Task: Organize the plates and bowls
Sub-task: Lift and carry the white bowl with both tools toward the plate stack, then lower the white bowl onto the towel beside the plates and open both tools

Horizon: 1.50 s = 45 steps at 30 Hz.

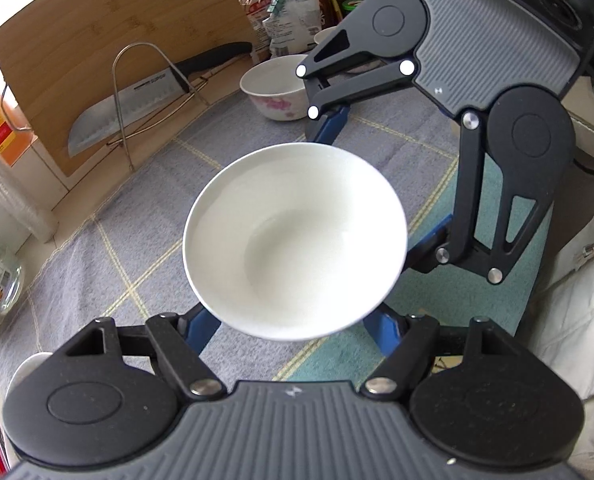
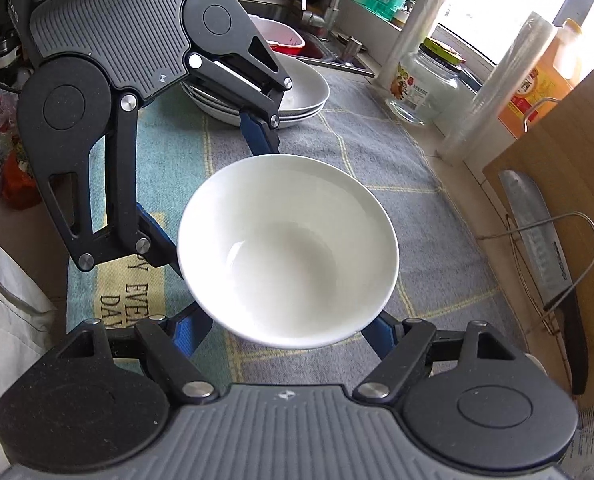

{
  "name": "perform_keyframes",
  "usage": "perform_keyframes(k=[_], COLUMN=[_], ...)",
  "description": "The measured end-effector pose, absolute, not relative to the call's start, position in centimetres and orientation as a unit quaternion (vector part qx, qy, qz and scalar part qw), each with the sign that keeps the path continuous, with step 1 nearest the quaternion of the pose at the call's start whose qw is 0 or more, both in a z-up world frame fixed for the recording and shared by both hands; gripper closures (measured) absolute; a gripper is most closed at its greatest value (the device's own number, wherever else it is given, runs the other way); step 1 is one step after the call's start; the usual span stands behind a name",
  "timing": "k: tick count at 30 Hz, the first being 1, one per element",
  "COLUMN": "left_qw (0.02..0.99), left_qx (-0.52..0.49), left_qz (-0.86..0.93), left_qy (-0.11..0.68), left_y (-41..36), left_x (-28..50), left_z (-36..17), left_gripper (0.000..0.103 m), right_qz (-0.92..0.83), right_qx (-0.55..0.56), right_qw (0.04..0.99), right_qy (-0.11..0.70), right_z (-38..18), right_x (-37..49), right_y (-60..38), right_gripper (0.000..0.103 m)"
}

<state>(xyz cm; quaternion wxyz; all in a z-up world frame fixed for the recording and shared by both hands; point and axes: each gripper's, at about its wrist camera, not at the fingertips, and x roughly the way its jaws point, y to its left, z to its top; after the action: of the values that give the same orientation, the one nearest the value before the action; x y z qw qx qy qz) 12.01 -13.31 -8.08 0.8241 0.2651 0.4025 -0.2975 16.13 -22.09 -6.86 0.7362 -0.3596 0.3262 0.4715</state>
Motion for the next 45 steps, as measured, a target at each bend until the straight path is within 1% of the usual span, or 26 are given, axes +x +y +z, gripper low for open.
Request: perform_keyframes(k=[13,35,37,38,39,41,45], left_qw=[0.826,0.817,0.817,0.819,0.82,0.822,0.829], left_qx=[0.248,0.234,0.233,0.234,0.233,0.228,0.215], left_qz=[-0.284,-0.296,-0.295,-0.294,-0.293,-0.289,-0.28], left_qy=[0.418,0.436,0.437,0.435,0.433,0.436,0.433], left_y=[-9.6,-8.8,-8.8,-8.8,-8.7,-8.6,-8.3], left_x=[12.5,14.1,14.1,14.1,14.1,14.1,13.8], left_z=[-9.1,-10.2,-10.4,-10.4,-10.4,-10.3,-9.6], left_gripper=[0.026,0.026,0.024,0.023,0.022,0.02,0.015], right_qz=[0.486,0.48,0.479,0.479,0.479,0.48,0.48], right_qx=[-0.365,-0.347,-0.345,-0.342,-0.338,-0.328,-0.325], right_qw=[0.721,0.718,0.717,0.718,0.72,0.728,0.734], right_qy=[0.333,0.366,0.372,0.372,0.371,0.362,0.355], right_z=[-8.0,-9.5,-9.7,-9.7,-9.7,-9.4,-8.9], right_x=[17.1,18.7,18.7,18.6,18.6,18.5,18.5], right_y=[-17.8,-16.5,-16.5,-16.6,-16.7,-16.9,-17.0], right_gripper=[0.019,0.019,0.018,0.013,0.006,0.0,0.0])
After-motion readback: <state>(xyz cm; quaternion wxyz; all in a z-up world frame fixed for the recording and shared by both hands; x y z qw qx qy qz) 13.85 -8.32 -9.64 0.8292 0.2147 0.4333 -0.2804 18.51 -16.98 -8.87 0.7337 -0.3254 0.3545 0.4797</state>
